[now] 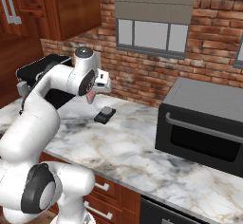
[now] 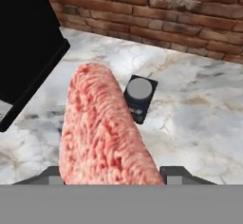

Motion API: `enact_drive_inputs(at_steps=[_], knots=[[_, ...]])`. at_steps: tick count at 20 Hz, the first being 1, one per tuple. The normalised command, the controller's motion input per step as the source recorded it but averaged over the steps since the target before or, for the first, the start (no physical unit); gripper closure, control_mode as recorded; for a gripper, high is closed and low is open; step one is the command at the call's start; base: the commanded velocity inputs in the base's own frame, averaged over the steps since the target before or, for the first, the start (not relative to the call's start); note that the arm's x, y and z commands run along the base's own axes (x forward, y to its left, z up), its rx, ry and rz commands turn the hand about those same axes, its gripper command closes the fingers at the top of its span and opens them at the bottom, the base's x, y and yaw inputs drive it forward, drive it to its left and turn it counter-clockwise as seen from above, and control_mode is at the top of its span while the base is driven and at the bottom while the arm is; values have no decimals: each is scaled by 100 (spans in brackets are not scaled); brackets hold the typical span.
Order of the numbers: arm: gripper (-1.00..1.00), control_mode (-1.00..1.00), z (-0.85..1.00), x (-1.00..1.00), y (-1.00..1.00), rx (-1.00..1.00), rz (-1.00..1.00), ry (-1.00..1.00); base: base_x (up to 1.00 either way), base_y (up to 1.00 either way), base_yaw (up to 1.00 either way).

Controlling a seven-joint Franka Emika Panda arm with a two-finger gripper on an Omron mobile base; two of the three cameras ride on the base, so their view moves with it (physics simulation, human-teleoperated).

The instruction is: Take the steak from the fridge and place it on the digital scale on the counter by the fridge. Wait a few seconds for a reading, then move it to the plate on the dining counter.

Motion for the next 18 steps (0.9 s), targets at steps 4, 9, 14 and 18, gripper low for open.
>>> enact_drive_inputs(at_steps=[4,9,14,18], knots=[[100,-100,58,-99,0,2,-17,28,0,0,0],[100,-100,4,-100,9,0,-6,13,0,0,0],[100,-100,-9,-100,7,0,0,3,0,0,0],[100,-100,-19,-78,10,-3,0,0,0,0,0]])
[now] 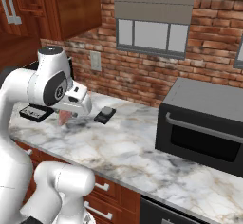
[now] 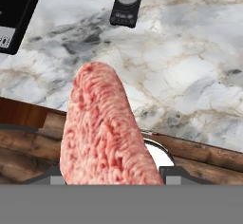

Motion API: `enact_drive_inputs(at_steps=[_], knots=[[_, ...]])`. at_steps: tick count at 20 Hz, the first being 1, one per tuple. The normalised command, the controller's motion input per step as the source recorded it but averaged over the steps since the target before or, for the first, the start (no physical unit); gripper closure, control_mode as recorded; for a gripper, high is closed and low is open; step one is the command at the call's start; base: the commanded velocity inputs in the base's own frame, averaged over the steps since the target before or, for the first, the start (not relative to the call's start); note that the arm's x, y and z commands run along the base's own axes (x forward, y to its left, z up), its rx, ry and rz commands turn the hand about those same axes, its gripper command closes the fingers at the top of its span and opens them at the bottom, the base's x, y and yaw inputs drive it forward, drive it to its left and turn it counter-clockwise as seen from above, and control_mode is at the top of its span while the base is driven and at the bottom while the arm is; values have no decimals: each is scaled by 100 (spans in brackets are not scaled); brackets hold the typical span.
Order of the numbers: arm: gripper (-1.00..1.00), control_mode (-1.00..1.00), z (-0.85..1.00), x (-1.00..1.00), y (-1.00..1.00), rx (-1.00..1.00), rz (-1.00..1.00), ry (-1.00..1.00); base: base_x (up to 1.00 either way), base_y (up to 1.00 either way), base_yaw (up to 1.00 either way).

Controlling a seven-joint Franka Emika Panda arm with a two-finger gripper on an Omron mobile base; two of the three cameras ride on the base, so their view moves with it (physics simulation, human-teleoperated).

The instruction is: Take the steak from the fridge and place it on the digital scale on the counter by the fridge. Wait a few seconds for a reading, then move it to the plate on the dining counter.

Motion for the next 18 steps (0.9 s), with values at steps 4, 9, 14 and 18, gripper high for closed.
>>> enact_drive_inputs(at_steps=[4,9,14,18], knots=[[100,-100,-21,-60,10,-4,-1,0,0,0,0],[100,100,-14,-32,16,-4,-1,1,-27,12,0],[100,100,0,0,0,0,0,0,-100,62,3],[100,100,0,0,0,0,0,0,-100,83,48]])
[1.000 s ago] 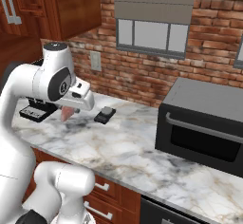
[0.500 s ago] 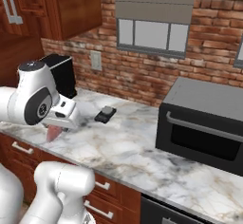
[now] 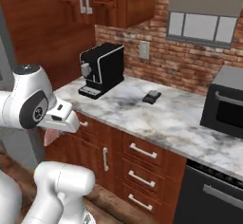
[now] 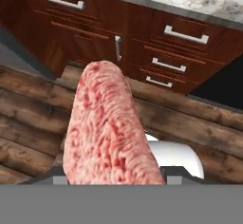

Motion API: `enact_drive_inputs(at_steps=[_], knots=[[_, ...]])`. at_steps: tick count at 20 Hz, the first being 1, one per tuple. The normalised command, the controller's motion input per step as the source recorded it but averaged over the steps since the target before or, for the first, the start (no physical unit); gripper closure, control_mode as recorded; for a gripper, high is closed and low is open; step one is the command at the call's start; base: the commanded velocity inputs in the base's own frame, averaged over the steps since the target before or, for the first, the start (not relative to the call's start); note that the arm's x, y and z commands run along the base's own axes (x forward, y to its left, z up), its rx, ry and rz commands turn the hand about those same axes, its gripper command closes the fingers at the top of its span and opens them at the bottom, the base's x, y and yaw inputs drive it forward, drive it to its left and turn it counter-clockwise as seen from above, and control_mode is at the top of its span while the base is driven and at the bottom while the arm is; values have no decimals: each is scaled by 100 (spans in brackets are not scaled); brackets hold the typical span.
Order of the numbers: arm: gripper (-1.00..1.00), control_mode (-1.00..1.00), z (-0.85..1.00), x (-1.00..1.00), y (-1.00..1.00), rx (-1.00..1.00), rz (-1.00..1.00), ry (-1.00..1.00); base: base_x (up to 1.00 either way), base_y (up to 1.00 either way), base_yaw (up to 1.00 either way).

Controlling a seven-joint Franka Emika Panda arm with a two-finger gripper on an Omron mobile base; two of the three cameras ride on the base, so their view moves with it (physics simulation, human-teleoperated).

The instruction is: Take the steak from the fridge and place it on the digital scale on the counter by the fridge. Wait a few seconds for a reading, then move it to the plate on the dining counter.

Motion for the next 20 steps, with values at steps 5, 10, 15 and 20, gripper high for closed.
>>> enact_drive_inputs(at_steps=[5,10,15,20], knots=[[100,100,0,0,0,0,0,0,-70,71,79],[100,100,0,0,0,0,0,0,-48,67,87],[100,100,0,0,0,0,0,0,-31,65,88],[100,100,0,0,0,0,0,0,28,22,83]])
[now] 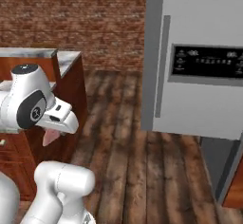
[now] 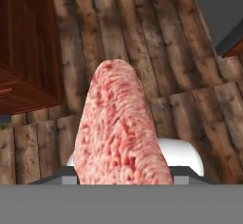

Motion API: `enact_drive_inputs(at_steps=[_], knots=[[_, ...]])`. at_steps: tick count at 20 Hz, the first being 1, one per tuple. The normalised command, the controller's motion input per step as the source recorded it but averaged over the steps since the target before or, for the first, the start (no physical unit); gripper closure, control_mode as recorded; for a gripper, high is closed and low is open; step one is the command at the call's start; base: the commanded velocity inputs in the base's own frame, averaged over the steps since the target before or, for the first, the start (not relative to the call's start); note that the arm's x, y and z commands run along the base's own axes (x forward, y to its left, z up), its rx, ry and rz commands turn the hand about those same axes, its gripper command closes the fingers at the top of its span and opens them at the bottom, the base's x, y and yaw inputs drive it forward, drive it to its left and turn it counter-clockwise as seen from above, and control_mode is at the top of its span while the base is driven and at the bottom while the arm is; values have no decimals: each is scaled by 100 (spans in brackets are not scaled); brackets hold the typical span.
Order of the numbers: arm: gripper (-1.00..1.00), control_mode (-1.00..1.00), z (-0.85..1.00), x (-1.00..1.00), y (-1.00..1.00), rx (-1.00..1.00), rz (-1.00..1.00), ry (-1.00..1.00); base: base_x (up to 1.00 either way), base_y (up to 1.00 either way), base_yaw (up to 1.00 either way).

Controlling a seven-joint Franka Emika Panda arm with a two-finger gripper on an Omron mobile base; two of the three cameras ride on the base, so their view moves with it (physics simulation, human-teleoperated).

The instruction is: Take the steak from the fridge and place it on the digital scale on the counter by the fridge. Wait a few seconds for a reading, then move it to the plate on the dining counter.

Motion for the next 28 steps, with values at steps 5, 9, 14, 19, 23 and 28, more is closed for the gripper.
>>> enact_drive_inputs(at_steps=[5,9,14,19,23,28], knots=[[100,100,0,0,0,0,0,0,92,-6,57],[100,100,0,0,0,0,0,0,100,-32,16],[100,100,0,0,0,0,0,0,100,-28,4],[100,100,0,0,0,0,0,0,100,-5,-1],[100,100,0,0,0,0,0,0,99,3,-26],[100,100,0,0,0,0,0,0,100,18,-43]])
